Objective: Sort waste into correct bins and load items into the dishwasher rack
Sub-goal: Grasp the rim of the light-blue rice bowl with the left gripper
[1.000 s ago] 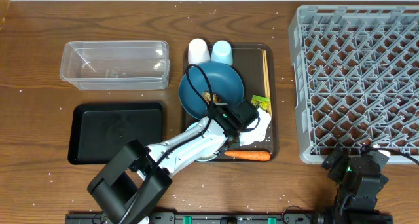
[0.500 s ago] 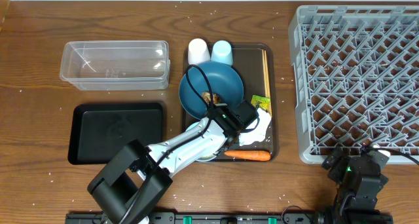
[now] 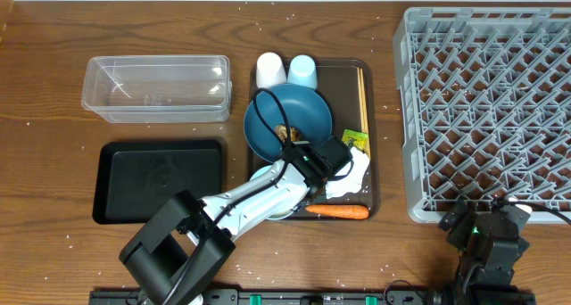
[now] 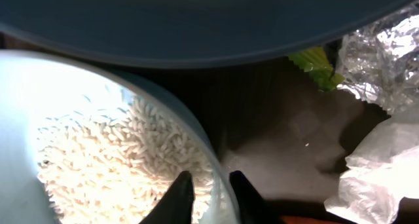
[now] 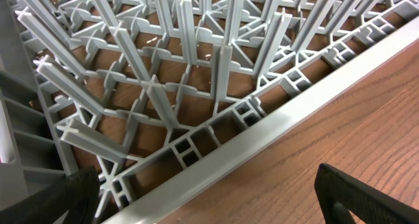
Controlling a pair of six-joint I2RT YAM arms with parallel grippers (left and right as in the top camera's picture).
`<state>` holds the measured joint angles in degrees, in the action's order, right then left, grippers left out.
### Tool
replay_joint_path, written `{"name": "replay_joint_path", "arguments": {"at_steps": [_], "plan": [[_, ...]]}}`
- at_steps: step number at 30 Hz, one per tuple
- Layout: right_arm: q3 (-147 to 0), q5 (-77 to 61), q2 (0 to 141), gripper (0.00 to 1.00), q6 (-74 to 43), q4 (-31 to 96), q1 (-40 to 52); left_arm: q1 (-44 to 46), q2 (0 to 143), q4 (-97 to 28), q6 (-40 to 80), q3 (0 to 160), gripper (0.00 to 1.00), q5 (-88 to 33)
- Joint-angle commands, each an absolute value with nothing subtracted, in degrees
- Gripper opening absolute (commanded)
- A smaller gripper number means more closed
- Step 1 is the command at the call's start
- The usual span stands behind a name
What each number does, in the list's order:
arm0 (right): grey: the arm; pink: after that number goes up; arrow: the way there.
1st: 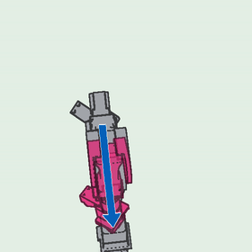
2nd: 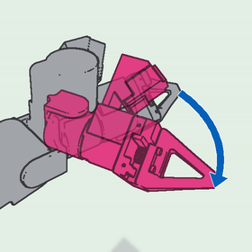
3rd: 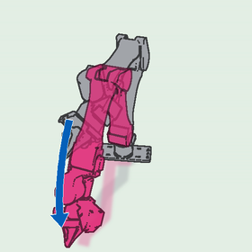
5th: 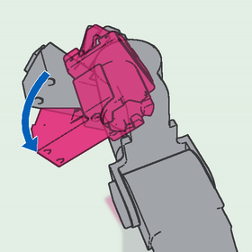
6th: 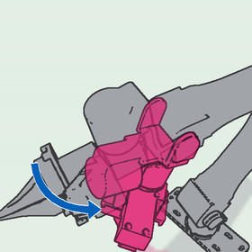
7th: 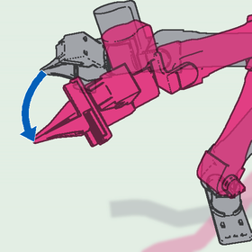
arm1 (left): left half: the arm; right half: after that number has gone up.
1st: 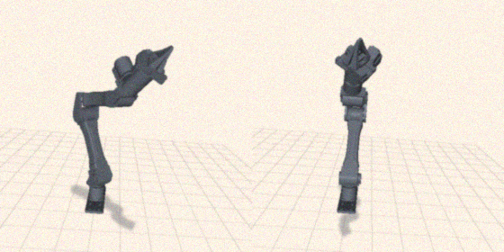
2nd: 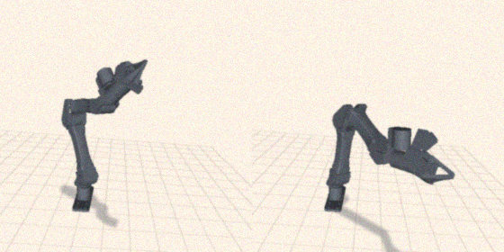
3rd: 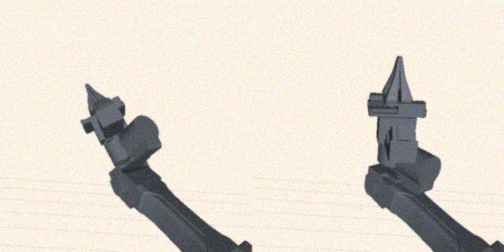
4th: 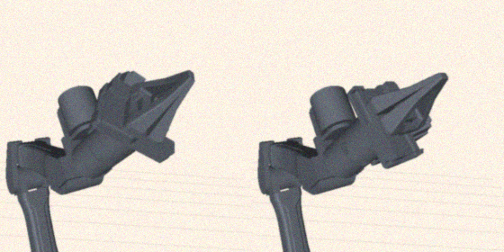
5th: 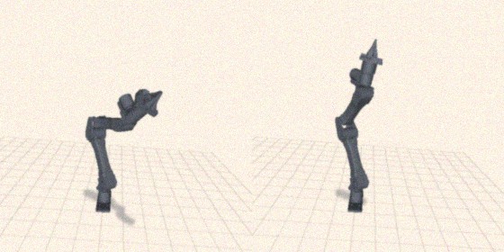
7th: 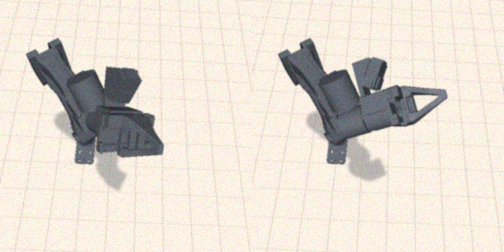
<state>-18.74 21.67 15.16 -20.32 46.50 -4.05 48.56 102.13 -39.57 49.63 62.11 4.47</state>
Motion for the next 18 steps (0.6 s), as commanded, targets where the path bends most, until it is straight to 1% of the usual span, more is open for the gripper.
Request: {"name": "replay_joint_path", "arguments": {"at_steps": [1, 4, 5, 18], "plan": [[-19.40, 22.26, 15.07, 0.99, -19.66, 46.57, -4.43, 48.62, 103.04, -39.72, 49.67, 61.30, 0.13, 4.97], [-19.40, 22.26, 15.07, 0.99, -19.66, 46.59, -4.43, 48.62, 103.04, -39.72, 49.67, 61.30, 0.09, 4.95], [-19.40, 22.26, 15.07, 0.99, -19.66, 46.59, -4.43, 48.62, 103.04, -39.72, 49.69, 61.30, 0.06, 4.95], [-19.40, 22.26, 15.07, 0.99, -19.66, 46.59, -4.43, 48.62, 101.19, -40.03, 49.60, 62.22, 0.06, 4.95]]}}
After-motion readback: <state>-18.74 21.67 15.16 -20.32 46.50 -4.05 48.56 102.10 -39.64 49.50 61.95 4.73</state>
